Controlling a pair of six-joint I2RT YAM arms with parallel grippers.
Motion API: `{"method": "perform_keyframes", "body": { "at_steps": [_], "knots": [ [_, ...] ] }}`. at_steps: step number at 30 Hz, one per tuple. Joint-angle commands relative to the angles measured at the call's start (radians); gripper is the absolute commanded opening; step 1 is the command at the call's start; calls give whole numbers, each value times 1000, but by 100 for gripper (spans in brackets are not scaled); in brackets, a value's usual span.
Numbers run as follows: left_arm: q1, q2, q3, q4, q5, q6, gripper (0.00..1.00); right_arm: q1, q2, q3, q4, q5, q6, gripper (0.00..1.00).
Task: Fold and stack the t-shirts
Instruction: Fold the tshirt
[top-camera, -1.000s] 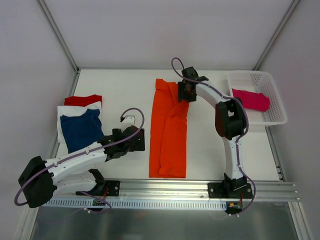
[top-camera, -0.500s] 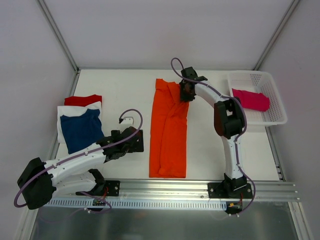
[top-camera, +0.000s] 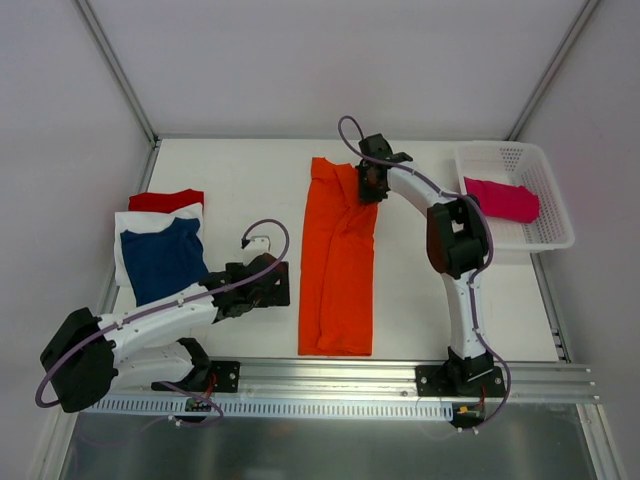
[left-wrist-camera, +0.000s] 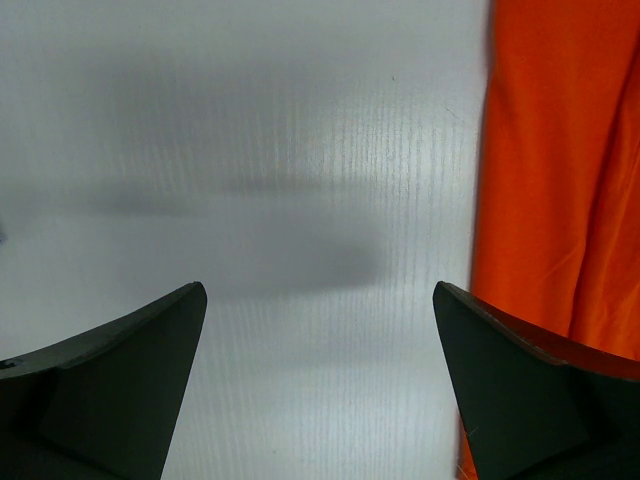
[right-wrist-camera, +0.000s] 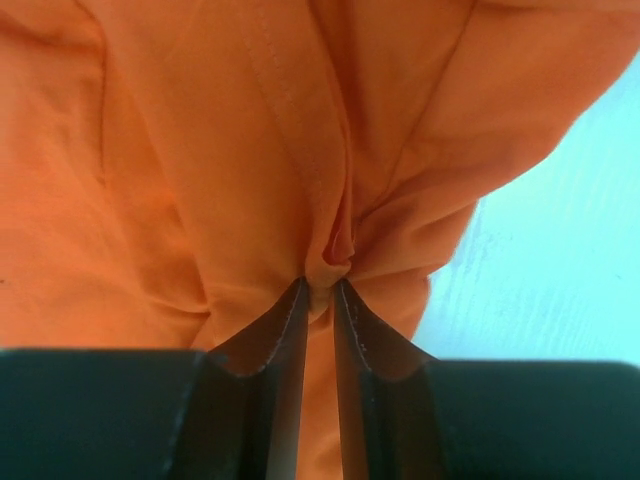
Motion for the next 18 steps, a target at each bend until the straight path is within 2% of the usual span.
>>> {"method": "perform_keyframes", "body": {
  "at_steps": [1,11,18],
  "knots": [
    [10,13,8,25,21,-24,99,29,-93,47,-22,4,-21,19],
    [10,44,14,39,40,-22,99,98,-130,82,-70,13,-61,18],
    [10,61,16,44,51,-25,99,129,-70,172,-85,-37,-61,17]
  ]
}}
